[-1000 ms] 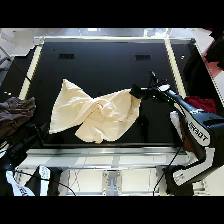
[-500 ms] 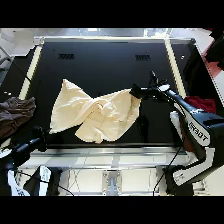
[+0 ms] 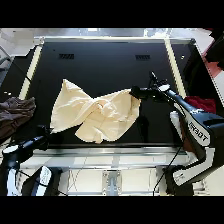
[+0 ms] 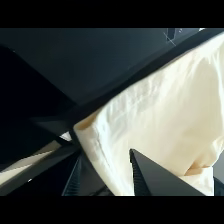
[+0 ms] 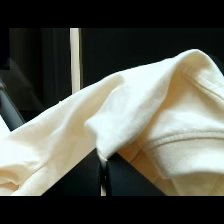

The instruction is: Fold the shirts.

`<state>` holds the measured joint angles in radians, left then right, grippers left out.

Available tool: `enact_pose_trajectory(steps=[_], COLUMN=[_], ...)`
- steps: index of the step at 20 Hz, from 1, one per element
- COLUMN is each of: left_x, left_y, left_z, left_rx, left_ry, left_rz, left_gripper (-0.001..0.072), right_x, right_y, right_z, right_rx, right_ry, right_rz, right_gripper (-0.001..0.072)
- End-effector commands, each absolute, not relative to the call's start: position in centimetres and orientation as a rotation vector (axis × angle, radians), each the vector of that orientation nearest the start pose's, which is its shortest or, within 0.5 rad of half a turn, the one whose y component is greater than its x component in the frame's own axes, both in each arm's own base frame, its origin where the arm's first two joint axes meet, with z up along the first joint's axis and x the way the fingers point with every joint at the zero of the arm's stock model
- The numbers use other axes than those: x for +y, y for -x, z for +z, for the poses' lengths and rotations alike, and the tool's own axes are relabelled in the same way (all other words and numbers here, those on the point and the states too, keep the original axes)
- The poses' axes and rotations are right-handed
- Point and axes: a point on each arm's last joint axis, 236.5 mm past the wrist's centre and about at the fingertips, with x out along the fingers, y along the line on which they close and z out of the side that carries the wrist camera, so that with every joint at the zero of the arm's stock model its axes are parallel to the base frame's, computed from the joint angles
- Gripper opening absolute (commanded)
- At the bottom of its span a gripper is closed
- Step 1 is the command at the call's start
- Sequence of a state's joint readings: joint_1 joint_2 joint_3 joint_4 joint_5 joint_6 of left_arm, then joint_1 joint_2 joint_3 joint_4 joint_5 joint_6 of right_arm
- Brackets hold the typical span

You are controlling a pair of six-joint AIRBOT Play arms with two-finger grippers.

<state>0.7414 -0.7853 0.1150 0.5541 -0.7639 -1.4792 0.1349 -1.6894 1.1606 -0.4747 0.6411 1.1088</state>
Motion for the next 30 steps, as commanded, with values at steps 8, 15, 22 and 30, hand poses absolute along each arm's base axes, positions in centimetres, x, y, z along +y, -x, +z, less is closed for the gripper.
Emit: enact_pose_trajectory(steps=[8, 15, 22, 30], left_x=[4.2, 2.5, -0.1, -1.8], left_y=[-29.1, -36.1, -30.6, -23.9], left_z=[-9.3, 13.0, 39.5, 46.6], left_rx=[0.649, 0.239, -0.175, -0.009], left_ry=[1.466, 0.927, 0.423, 0.05], left_rz=[0.437, -0.166, -0.288, -0.085], left_gripper=[0.001, 0.0009, 0.0007, 0.0006], right_x=[19.7, 16.9, 11.8, 7.8], right_y=[-48.8, -43.7, -28.8, -15.5], right_z=[-4.8, 8.3, 35.4, 54.8], right_rx=[0.997, 0.806, 0.175, -0.326], right_ry=[-0.634, -0.1, 0.026, 0.072], right_rz=[0.452, 0.596, 0.474, 0.362], right_gripper=[0.0015, 0.0015, 0.0013, 0.001])
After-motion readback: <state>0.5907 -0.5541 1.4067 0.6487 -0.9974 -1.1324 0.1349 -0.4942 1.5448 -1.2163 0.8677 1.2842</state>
